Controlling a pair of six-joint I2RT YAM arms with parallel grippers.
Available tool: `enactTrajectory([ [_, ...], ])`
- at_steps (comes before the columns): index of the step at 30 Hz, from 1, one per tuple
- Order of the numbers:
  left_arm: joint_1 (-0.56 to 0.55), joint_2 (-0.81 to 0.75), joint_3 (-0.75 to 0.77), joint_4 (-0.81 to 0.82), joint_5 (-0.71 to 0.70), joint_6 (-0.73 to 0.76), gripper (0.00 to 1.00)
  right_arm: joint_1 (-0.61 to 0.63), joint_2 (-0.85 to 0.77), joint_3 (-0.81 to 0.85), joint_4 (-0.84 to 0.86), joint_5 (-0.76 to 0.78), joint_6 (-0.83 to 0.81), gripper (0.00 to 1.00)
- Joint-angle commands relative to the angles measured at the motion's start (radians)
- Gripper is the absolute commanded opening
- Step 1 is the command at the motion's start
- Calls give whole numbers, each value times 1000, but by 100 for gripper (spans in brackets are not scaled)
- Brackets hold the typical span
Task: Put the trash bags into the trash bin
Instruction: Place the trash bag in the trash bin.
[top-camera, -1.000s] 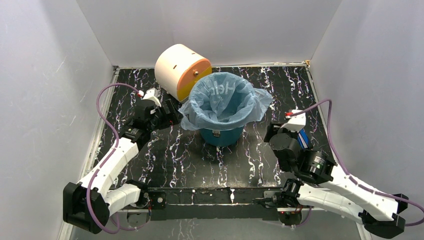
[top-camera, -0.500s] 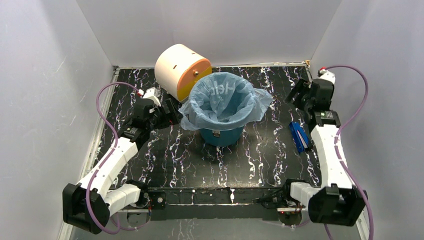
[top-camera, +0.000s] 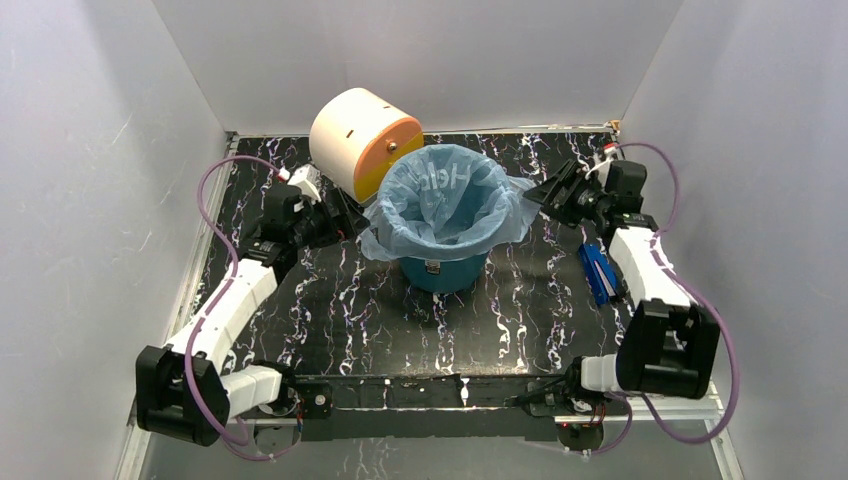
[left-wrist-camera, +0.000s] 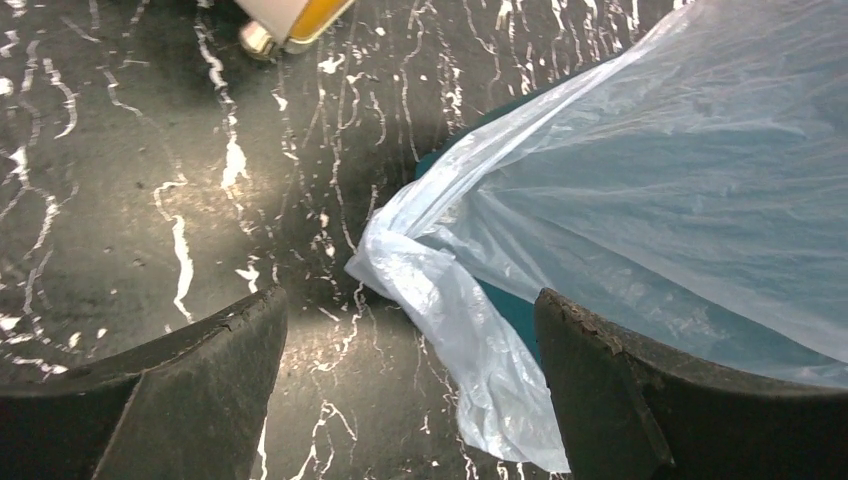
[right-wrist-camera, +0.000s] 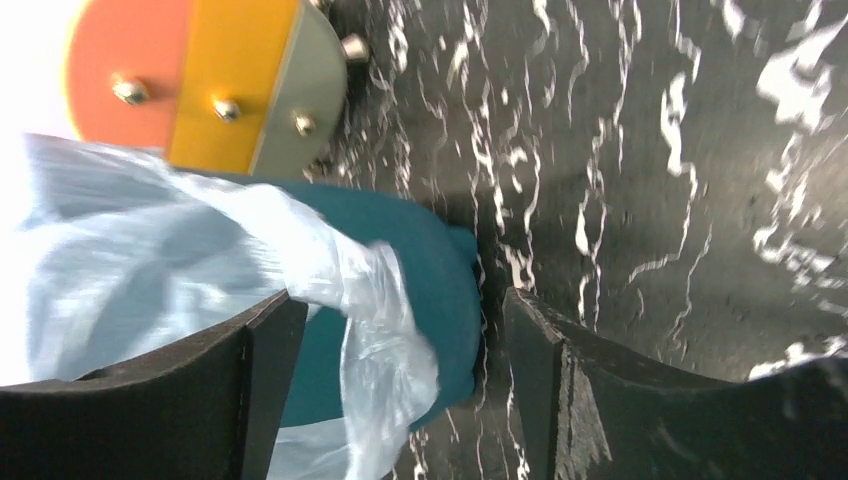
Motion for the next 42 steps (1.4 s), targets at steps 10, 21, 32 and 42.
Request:
enactTrajectory([
  [10, 5, 97, -62, 180, 181, -1, 88, -11, 154, -156, 76, -152, 19, 78],
  [21, 5, 87, -137, 243, 145, 5, 86, -78, -172, -312, 224, -38, 305, 82],
  [32, 5, 75, -190, 438, 122, -131, 88, -58, 20, -247, 351, -450, 205, 85],
  [42, 3, 256, -269, 492, 276, -107, 71, 49, 196, -215, 79, -191, 87, 73],
])
